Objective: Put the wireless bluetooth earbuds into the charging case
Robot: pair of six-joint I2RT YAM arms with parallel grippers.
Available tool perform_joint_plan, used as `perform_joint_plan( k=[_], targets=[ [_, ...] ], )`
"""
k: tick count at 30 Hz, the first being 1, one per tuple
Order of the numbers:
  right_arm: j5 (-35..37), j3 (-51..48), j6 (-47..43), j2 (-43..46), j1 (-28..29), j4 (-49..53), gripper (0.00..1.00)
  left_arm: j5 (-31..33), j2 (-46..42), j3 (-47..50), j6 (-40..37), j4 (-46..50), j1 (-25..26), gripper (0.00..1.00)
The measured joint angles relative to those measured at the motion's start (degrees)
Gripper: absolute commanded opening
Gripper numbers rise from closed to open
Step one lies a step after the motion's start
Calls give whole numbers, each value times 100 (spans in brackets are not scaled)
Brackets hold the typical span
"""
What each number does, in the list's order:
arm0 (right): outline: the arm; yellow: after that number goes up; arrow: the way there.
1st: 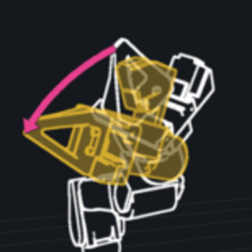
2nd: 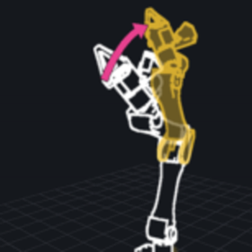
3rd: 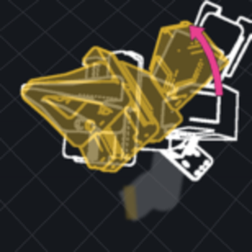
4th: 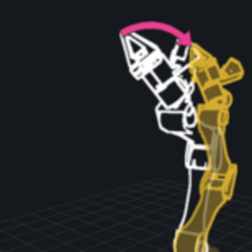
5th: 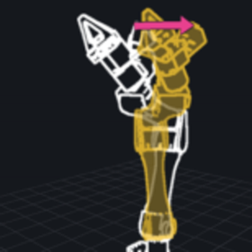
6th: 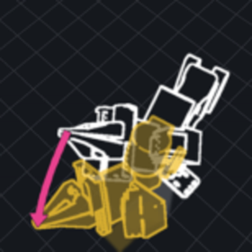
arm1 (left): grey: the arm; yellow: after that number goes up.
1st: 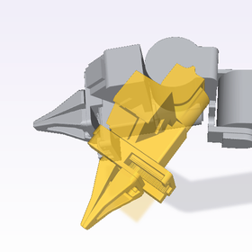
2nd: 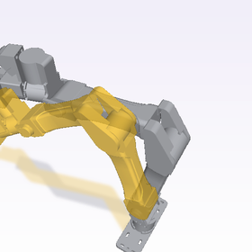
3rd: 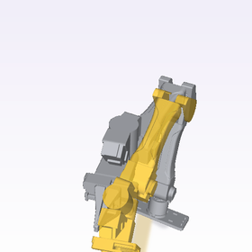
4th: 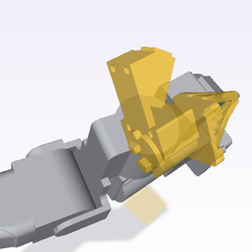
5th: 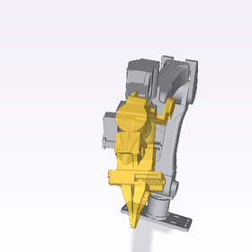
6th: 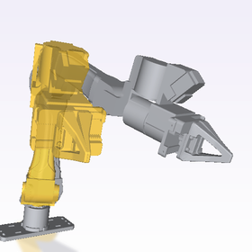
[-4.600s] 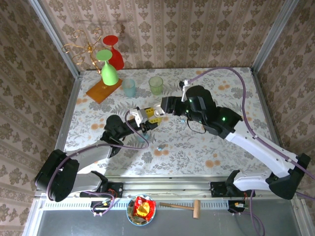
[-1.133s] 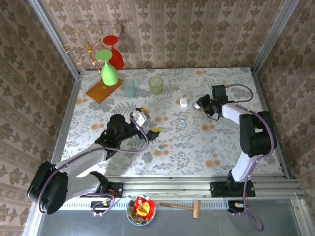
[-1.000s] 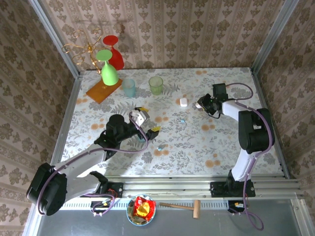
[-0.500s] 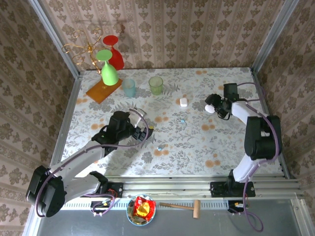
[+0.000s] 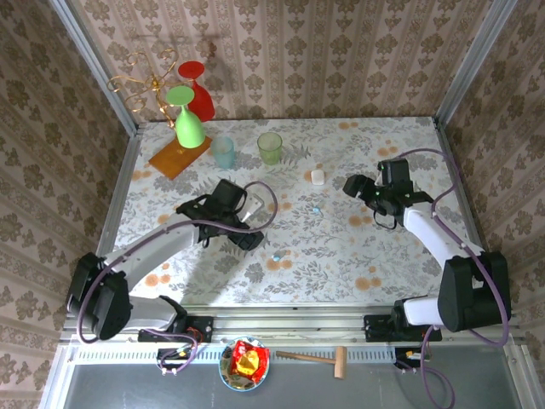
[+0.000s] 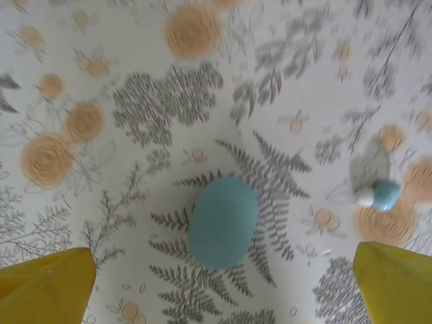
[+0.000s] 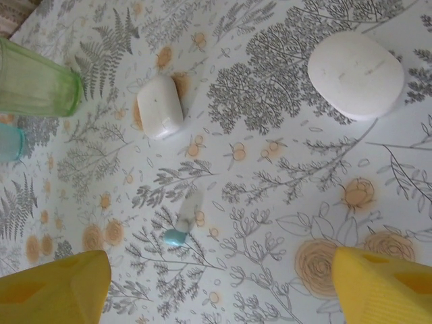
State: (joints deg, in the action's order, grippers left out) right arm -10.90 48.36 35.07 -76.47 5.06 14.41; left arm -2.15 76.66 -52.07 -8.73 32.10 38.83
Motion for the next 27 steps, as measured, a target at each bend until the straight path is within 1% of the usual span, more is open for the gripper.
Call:
perform_joint_plan(
  k=[3, 6, 10, 15, 17, 20, 22, 24, 26, 27],
  targets=[
    [0, -85, -26, 90, 0, 50, 86, 9, 352, -15, -365, 212, -37, 96],
    [0, -98, -44, 142, 0, 85, 85, -61, 743, -144, -612, 365, -188, 94],
    [2, -107, -42, 205, 0, 85, 85, -164, 1152, -315, -846, 372, -365, 89],
    [2, -173, -39, 229, 0, 85, 85, -387, 1499, -387, -1025, 341, -367, 83],
    [2, -195, -39, 229, 0, 85, 85, -417, 1644, -413, -1071, 310, -367, 78],
    [0, -203, -39, 229, 0, 85, 85, -426, 1814, -426, -1115, 236, -367, 74],
    [0, -205, -39, 236, -2, 87, 85, -422, 1869, -426, -1158, 203, -367, 68],
    [2, -205, -39, 264, 0, 98, 85, -404, 1917, -426, -1213, 177, -367, 59],
    [0, -210, -33, 330, 0, 114, 85, -400, 1945, -426, -1220, 170, -367, 55],
    [0, -210, -28, 365, 0, 116, 85, -402, 1950, -426, -1222, 170, -367, 52]
  ],
)
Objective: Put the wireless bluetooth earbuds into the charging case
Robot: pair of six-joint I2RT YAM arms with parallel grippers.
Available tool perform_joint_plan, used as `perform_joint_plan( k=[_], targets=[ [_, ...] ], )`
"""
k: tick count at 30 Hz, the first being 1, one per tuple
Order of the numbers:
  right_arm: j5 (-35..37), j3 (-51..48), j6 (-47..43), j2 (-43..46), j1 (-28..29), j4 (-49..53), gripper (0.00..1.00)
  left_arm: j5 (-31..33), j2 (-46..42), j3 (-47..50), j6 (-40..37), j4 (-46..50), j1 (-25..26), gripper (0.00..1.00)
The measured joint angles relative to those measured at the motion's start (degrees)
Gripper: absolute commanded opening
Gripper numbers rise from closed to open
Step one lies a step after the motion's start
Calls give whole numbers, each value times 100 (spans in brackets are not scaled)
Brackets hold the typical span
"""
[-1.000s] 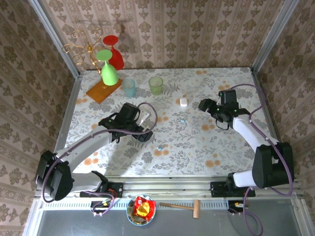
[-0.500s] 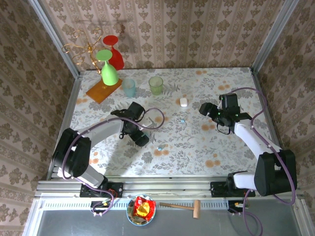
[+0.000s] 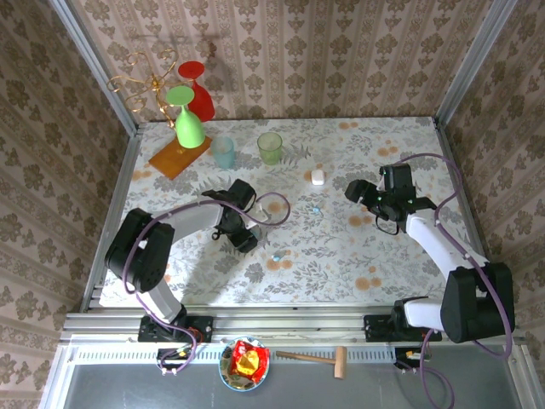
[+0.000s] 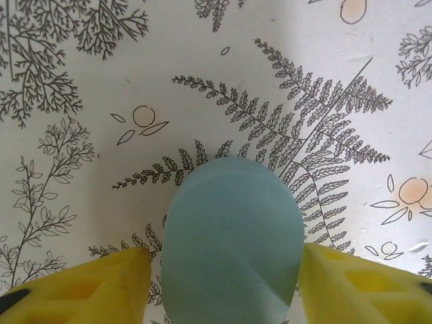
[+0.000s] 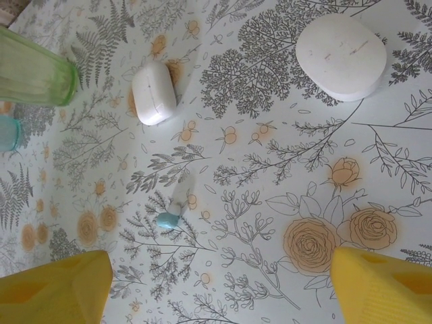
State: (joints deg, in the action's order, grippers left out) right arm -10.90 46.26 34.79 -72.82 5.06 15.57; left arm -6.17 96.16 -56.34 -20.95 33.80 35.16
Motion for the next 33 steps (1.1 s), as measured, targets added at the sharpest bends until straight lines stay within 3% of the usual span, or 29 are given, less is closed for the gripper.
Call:
perform_joint_plan(
  k=[2, 10, 16, 23, 33],
  targets=[
    [-4, 0, 15, 96, 0, 13, 84, -2, 0, 0, -24, -24, 11, 46],
    [-313, 0, 188, 555, 0, 286, 83, -26, -269, 11, -13, -92, 72, 46],
    [-1399, -179, 750, 625, 79, 66, 81, -382, -1180, 118, -13, -529, 155, 45],
    [-2511, -367, 1484, 181, 1060, -516, 81, -1034, -1657, 232, -13, -1263, 236, 45],
    [-2997, -352, 2312, -516, 2179, -1755, 73, -1510, -1843, 232, -101, -1631, 466, 45]
  ],
)
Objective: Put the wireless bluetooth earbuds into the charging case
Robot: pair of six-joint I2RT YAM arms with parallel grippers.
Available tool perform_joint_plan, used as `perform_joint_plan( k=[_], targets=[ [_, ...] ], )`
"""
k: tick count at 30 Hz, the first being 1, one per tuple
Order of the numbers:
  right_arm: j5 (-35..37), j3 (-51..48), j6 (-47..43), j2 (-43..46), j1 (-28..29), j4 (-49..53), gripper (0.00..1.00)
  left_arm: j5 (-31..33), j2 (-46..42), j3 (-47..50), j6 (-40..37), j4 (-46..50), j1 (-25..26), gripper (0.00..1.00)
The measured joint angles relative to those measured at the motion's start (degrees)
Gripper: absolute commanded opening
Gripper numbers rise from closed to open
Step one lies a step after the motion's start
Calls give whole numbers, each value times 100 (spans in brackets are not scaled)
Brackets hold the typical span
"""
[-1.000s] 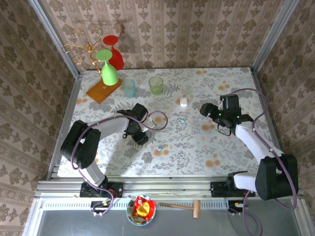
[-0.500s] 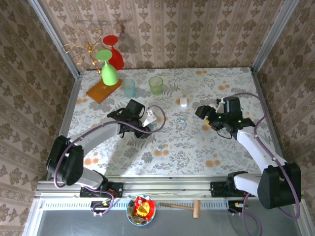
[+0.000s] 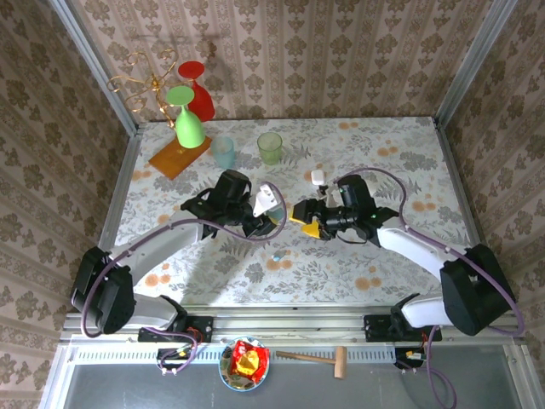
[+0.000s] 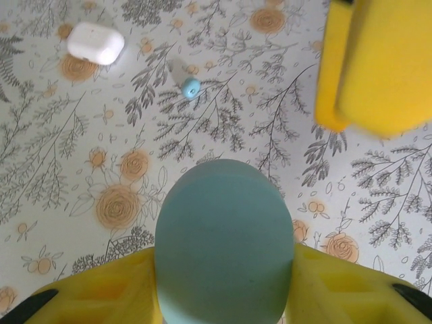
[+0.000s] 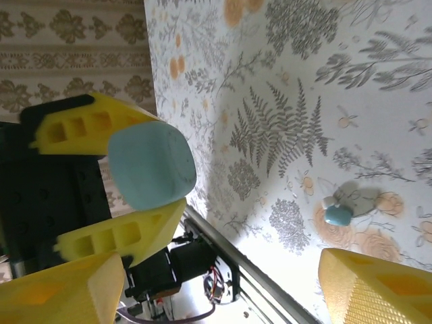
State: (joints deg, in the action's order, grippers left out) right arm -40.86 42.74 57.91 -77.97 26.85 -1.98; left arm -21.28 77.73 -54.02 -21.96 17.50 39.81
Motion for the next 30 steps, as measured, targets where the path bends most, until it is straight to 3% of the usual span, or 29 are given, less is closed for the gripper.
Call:
perform_joint_plan(
  k=[12, 20, 24, 30],
  targets=[
    [-258, 442, 236, -581, 337, -411, 58, 48, -57, 0, -129, 42, 94, 46],
    [-240, 533, 90, -590, 348, -348, 64, -9, -61, 7, -111, 35, 94, 44],
    [-76, 533, -120, -435, 348, -149, 73, -160, -61, 39, -59, -35, 63, 44],
    [-2, 699, -466, -382, 372, 98, 74, -374, -61, 42, -57, -37, 61, 45]
  ],
)
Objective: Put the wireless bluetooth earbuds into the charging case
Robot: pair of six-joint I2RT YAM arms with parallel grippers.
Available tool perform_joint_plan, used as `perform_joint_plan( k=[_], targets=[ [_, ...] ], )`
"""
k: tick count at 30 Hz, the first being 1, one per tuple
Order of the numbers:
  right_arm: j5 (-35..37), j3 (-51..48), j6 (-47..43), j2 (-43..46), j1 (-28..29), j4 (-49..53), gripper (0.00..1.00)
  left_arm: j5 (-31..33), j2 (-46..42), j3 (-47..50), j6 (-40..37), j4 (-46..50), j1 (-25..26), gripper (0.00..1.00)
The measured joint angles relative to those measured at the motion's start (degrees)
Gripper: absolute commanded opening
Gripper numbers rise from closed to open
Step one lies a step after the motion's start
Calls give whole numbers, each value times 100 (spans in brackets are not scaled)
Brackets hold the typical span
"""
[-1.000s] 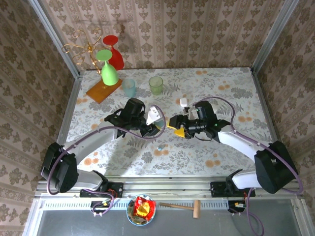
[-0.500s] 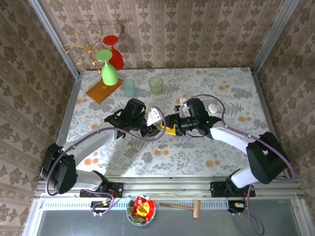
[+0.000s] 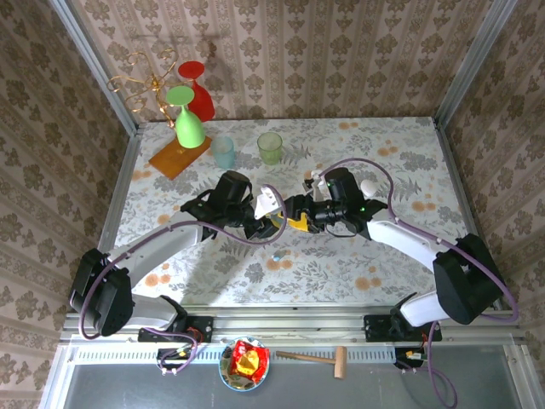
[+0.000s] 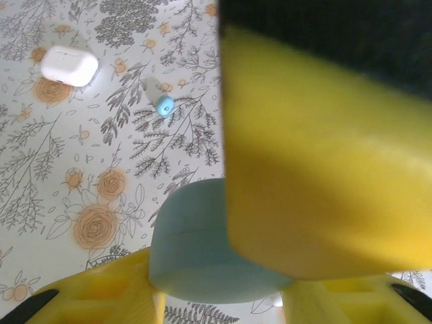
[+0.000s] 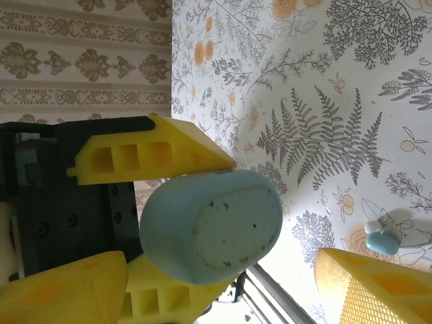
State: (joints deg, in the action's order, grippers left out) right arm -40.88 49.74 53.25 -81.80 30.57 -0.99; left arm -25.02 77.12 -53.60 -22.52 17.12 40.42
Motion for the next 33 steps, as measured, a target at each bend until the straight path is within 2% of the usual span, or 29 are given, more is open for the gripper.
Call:
perform_joint_plan(
  k=[6, 24, 27, 30, 33],
  targets=[
    [15, 356, -354, -232, 87, 236, 69, -216, 0, -4, 0, 140, -2, 45],
    [17, 433, -404, -463, 140, 442, 22, -201, 17, -4, 24, 398, -2, 46],
    [20, 417, -334, -402, 114, 446, 19, -205, 15, -4, 44, 323, -7, 51],
    [20, 328, -214, -264, 33, 404, 18, -225, -9, 44, 120, 70, -39, 64],
    [9, 179, -28, -46, -107, 297, 16, -223, -170, 221, 249, -267, -94, 72]
  ],
)
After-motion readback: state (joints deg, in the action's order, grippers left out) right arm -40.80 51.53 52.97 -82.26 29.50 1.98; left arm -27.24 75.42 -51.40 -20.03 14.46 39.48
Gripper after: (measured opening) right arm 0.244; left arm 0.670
